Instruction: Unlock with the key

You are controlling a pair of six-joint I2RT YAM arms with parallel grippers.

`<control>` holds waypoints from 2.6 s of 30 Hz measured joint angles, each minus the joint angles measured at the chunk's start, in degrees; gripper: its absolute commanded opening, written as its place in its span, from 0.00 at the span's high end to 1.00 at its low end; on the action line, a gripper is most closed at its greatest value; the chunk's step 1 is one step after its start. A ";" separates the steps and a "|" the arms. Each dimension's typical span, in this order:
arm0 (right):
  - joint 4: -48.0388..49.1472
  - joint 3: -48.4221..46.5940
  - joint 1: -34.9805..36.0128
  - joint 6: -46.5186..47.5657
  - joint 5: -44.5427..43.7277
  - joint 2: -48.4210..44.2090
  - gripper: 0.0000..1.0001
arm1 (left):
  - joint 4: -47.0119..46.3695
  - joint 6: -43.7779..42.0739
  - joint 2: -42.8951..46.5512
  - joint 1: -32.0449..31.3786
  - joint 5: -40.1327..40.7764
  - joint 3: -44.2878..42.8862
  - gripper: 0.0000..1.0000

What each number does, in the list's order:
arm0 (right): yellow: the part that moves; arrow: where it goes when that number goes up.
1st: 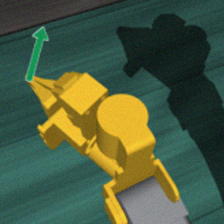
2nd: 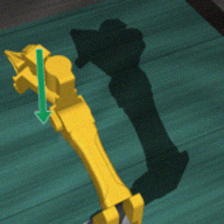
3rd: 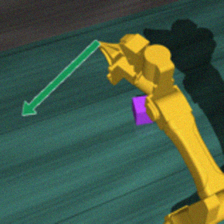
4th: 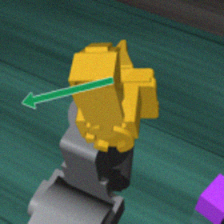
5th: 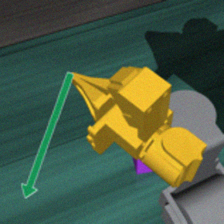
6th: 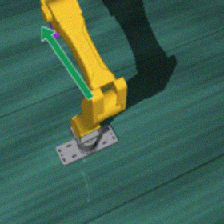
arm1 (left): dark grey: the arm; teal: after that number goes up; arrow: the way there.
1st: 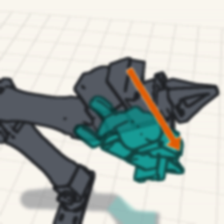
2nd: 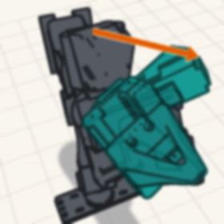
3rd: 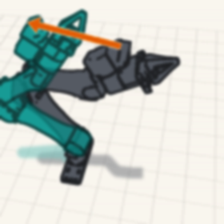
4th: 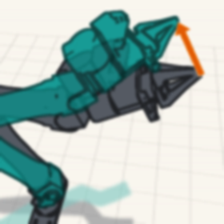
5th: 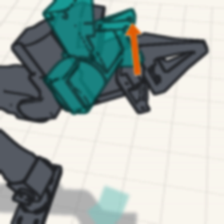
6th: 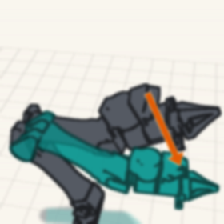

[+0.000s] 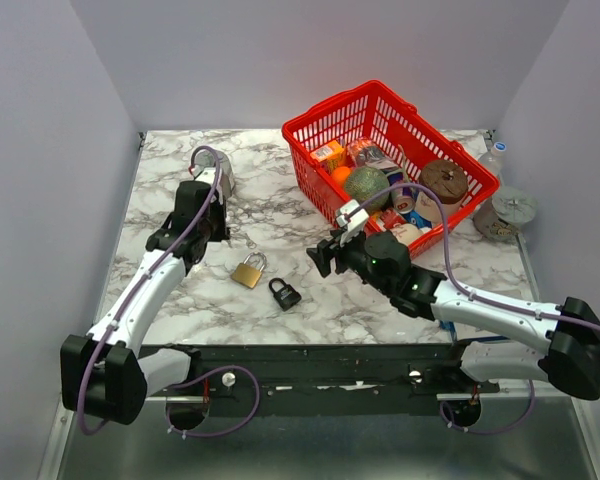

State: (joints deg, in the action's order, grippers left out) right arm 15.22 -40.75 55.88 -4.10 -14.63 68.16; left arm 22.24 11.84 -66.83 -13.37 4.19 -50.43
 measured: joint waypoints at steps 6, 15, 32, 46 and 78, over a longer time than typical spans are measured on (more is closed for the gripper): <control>-0.44 -2.21 0.02 -0.98 7.30 0.72 0.19 | -2.45 -0.68 2.21 -0.07 -10.47 0.37 1.00; -0.83 -12.46 1.60 -1.03 18.32 9.46 0.19 | -4.02 -0.79 1.81 -0.15 -31.36 0.37 1.00; 0.81 -16.76 3.39 2.69 8.81 21.73 0.19 | -7.10 2.01 1.31 -0.44 -43.82 0.37 1.00; 3.56 -19.41 3.39 5.84 6.27 25.88 0.33 | -7.23 2.43 1.31 -0.92 -44.15 0.37 1.00; 2.97 -16.55 2.34 -1.46 7.56 24.37 0.99 | -10.16 1.05 7.89 -1.42 -39.52 1.46 0.06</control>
State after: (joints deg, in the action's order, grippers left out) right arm 18.20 -57.30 58.22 -5.56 -7.07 92.53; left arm 12.08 12.88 -58.94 -14.79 -35.33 -48.97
